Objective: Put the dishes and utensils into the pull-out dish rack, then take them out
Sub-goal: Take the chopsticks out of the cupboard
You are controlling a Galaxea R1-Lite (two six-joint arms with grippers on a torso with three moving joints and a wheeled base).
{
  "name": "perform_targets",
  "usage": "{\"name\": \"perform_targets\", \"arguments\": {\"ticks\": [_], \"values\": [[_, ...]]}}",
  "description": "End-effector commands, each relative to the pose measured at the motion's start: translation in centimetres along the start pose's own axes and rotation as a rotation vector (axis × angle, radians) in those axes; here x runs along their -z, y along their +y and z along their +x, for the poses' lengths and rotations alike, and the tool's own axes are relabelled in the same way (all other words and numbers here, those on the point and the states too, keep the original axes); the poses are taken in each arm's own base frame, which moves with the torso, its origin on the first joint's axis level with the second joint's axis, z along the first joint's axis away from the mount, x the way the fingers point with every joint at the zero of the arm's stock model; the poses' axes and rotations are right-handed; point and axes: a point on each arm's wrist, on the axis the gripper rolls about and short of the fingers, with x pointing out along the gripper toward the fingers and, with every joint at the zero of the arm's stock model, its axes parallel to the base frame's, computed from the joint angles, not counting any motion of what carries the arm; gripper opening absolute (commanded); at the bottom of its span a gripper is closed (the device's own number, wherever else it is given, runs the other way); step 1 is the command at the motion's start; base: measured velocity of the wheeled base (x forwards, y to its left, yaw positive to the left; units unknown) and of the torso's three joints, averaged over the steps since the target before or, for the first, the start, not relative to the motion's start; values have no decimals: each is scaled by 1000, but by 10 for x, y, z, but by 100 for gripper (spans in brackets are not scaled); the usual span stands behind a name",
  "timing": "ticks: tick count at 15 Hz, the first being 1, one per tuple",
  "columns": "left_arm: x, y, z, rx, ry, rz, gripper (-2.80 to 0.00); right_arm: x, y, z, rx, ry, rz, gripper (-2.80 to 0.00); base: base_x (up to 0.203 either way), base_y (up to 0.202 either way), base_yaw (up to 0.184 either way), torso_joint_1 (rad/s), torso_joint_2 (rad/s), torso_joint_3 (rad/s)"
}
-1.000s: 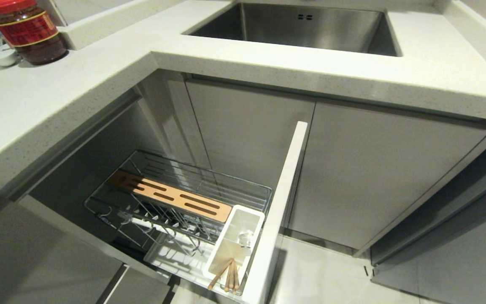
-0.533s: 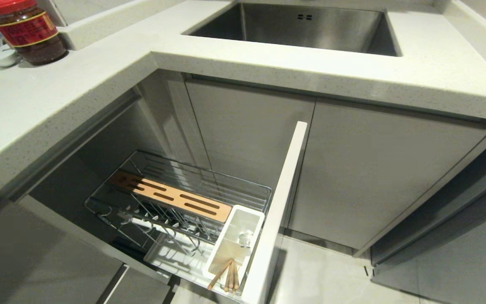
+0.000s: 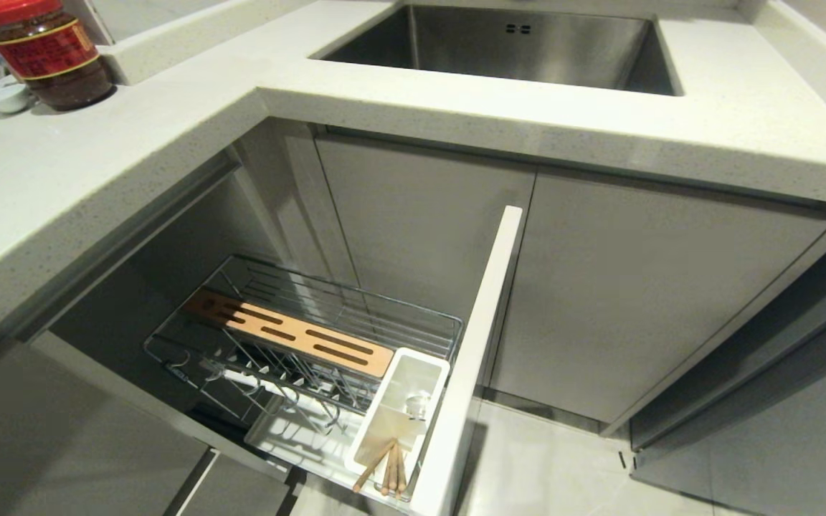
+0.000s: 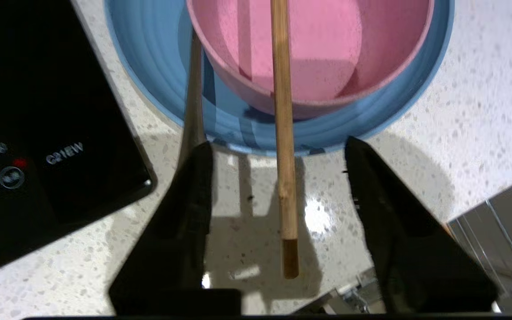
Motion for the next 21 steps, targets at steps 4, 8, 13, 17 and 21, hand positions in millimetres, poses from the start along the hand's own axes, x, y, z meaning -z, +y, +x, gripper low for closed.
{"name": "perform_targets", "arguments": {"ticks": [4, 8, 13, 17, 21], "values": [[-7, 0, -20, 27, -147, -18, 0, 7, 0, 1, 0, 24, 0, -280, 0, 0, 0, 0, 0, 0], [-28, -3, -50, 126, -451, -56, -280, 7, 0, 1, 0, 24, 0, -280, 0, 0, 0, 0, 0, 0], [-59, -8, -96, 538, -702, -166, -280, 7, 0, 1, 0, 24, 0, -280, 0, 0, 0, 0, 0, 0], [-51, -37, -67, 822, -382, -195, -280, 7, 0, 1, 0, 25, 1, -280, 0, 0, 0, 0, 0, 0], [-16, -95, -31, 940, 20, 54, -280, 7, 0, 1, 0, 25, 0, -280, 0, 0, 0, 0, 0, 0]]}}
